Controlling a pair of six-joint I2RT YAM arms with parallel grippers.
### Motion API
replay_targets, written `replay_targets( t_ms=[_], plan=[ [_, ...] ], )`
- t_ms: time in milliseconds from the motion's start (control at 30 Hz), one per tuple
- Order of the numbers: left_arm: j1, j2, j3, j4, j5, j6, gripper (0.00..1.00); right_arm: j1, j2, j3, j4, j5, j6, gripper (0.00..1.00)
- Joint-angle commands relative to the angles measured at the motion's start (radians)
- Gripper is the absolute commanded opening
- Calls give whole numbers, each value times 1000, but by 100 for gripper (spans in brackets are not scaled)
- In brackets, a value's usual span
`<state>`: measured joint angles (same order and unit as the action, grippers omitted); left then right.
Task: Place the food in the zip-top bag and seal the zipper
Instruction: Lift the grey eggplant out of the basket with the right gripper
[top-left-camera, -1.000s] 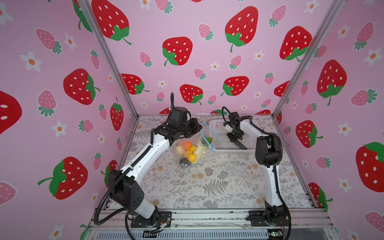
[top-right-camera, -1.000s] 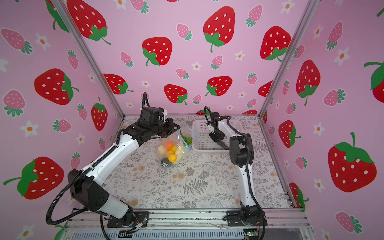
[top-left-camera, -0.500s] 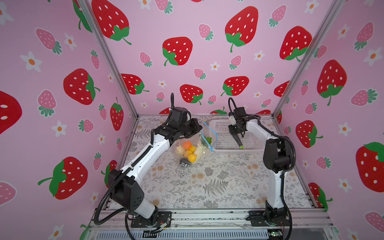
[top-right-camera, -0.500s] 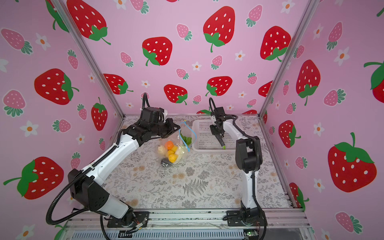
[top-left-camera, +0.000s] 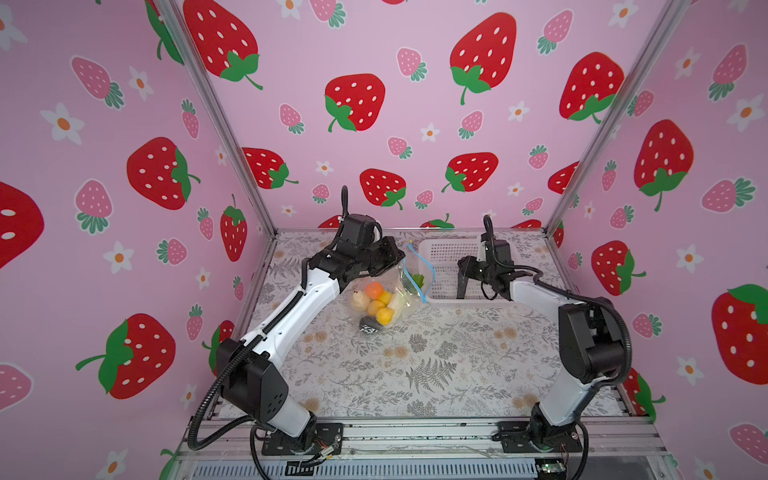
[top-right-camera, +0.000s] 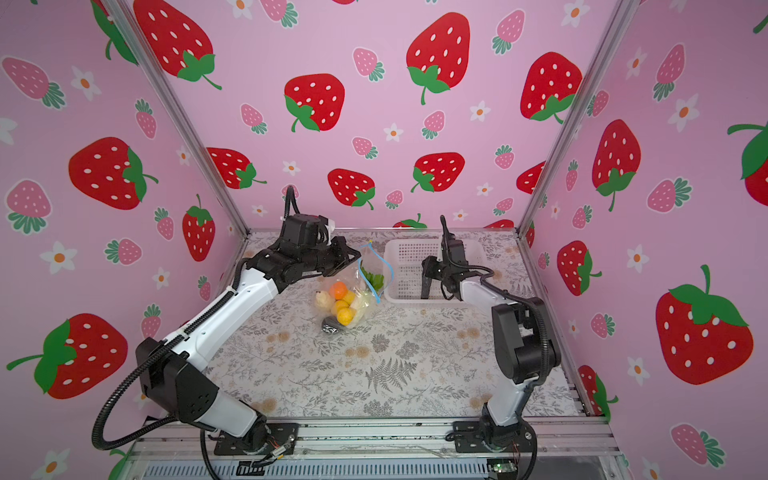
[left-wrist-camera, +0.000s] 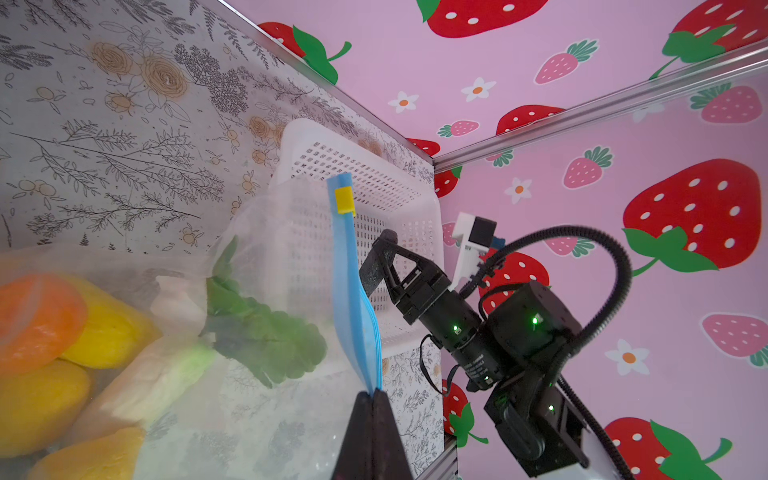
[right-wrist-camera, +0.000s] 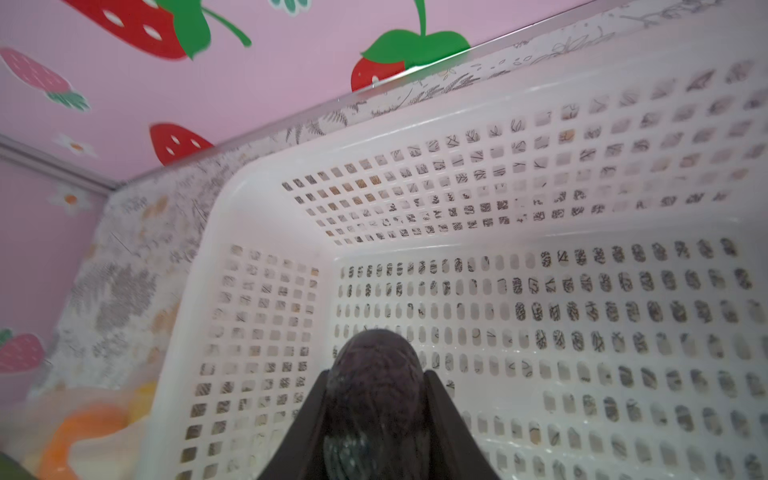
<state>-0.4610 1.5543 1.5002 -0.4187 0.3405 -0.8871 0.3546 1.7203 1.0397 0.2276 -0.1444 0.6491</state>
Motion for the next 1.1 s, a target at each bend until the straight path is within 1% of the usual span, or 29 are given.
replay_targets(
  t_ms=[0,133,167,233,300,333,500,700,1067],
  plan=[
    [-2,-22,-1,21,-7,-4,0,-5,-48,-62,318,23,249,30],
    [-2,-23,-4,25,-7,-4,0,-3,-90,-102,363,101,340,30],
    [-2,-23,-5,25,-6,-5,0,0,-112,-128,370,151,385,29],
    [-1,-24,-8,28,-6,-6,0,8,-152,-165,359,262,466,22],
    [-2,-25,-10,30,-8,-7,0,13,-181,-179,317,343,530,22],
    [-2,-25,-11,31,-9,-7,0,14,-189,-181,313,358,542,22],
    [-5,-24,-18,38,-11,-12,0,29,-235,-187,318,398,597,23],
    [-6,-25,-18,41,-16,-15,0,64,-279,-168,325,466,619,23],
    [-8,-27,-12,39,-29,-8,0,134,-317,-102,356,461,616,25]
  ],
)
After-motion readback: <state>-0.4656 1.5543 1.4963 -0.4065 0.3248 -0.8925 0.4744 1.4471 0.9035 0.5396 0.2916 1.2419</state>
